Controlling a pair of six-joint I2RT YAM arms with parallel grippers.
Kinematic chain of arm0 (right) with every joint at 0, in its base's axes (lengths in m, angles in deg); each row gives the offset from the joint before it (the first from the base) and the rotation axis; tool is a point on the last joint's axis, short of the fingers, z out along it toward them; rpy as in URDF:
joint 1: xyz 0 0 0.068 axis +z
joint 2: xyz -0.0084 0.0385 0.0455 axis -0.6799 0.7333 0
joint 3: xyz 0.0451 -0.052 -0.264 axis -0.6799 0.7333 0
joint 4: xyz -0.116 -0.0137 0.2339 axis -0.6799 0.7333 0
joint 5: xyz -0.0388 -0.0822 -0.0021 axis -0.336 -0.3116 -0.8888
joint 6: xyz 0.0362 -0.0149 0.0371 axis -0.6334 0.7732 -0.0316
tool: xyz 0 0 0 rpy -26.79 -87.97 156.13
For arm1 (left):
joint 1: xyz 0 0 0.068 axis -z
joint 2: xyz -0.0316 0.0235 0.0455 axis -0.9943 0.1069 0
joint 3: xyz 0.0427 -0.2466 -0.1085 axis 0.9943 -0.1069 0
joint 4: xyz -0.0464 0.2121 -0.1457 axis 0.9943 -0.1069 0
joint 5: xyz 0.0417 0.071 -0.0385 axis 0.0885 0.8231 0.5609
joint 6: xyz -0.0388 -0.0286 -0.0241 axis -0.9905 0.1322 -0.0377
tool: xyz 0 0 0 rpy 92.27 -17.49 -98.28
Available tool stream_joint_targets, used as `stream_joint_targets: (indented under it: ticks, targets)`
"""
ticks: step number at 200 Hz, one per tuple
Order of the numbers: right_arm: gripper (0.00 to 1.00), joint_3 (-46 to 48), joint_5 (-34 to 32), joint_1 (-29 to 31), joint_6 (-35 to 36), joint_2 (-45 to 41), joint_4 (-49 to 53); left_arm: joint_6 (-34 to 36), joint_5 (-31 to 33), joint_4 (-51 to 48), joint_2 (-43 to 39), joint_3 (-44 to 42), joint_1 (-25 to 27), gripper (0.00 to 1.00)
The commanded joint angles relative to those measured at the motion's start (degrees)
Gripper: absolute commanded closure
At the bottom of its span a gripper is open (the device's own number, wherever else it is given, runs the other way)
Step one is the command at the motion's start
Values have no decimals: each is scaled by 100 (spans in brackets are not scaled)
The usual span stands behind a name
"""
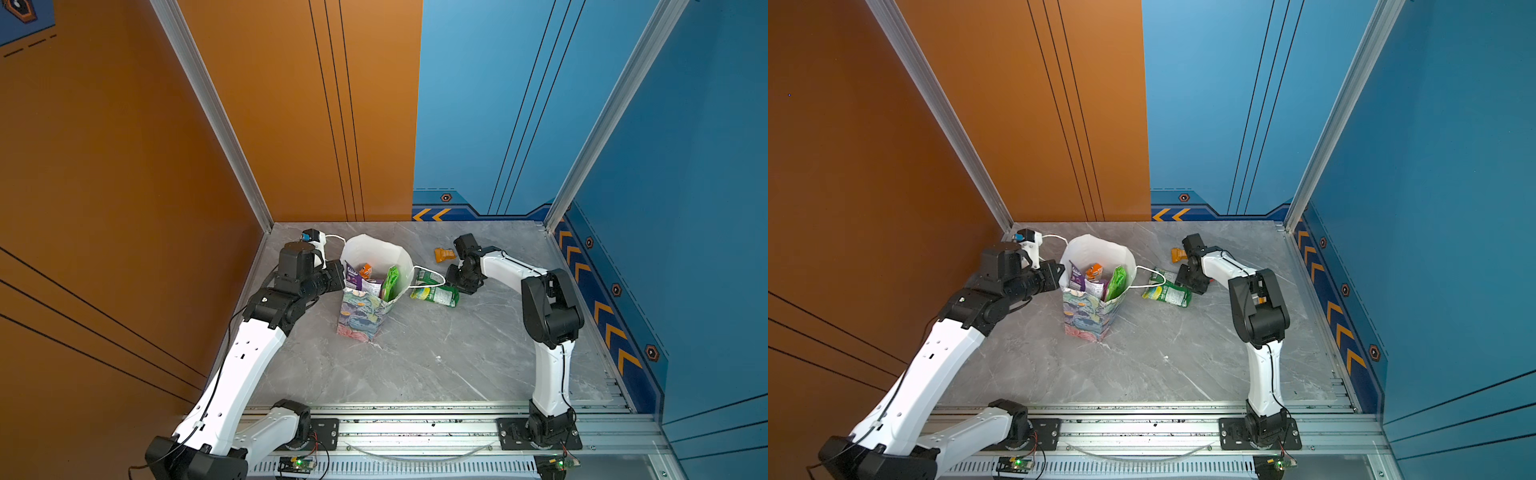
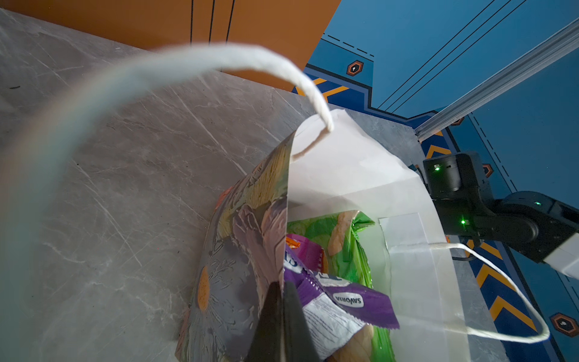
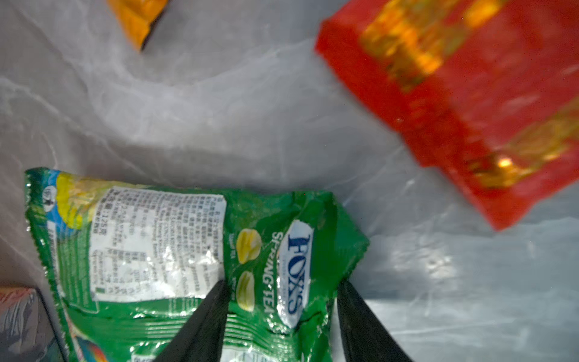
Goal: Place the snacks into the paper bag
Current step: 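Close the right gripper on the edge of the green FOX'S bag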
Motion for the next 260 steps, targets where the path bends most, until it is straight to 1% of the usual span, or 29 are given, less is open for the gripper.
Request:
stream_joint_targets:
  ticks: [1, 11, 15, 44, 90, 108, 134, 161, 183, 204, 229, 260]
  targets:
    - [46, 287, -23, 272, 147, -34, 411, -54, -89, 286, -26, 175, -75, 100]
    - [46, 384, -61, 362, 141, -34, 395, -55, -86, 286, -35, 162, -92, 100]
    - [46, 440, -82, 398, 128, -224, 381, -54, -84, 286, -35, 167, -98, 100]
    - [45, 793, -127, 595, 92, -532, 314, -56, -68, 295, -50, 158, -103, 100]
    - [37, 1708, -205, 636, -149, -1375, 167, -49, -71, 305, -35, 147, -105, 100]
    - [34, 2211, -26, 666, -388, -1745, -160, -56, -70, 304, -28, 143, -107, 100]
    - [31, 2768, 275, 753, -960, -2104, -751, -63, -66, 303, -24, 146, -131, 100]
    - [30, 3402, 316, 912, -1902, -2461, -1611, -50, -53, 303, -8, 141, -129, 100]
    - [30, 3901, 75, 1058, -2735, -2826, -2306, -65, -56, 304, 1, 140, -130, 100]
    - [31, 4188, -243, 1386, -3421, -3053, -2901, -68, -66, 303, 1, 133, -136, 100]
    - [33, 4145, -534, 1722, -3815, -2958, -3012, -65, -48, 303, -20, 140, -128, 100]
    - [37, 4334, -741, 1770, -4224, -2815, -3341, -61, -48, 303, -49, 141, -132, 100]
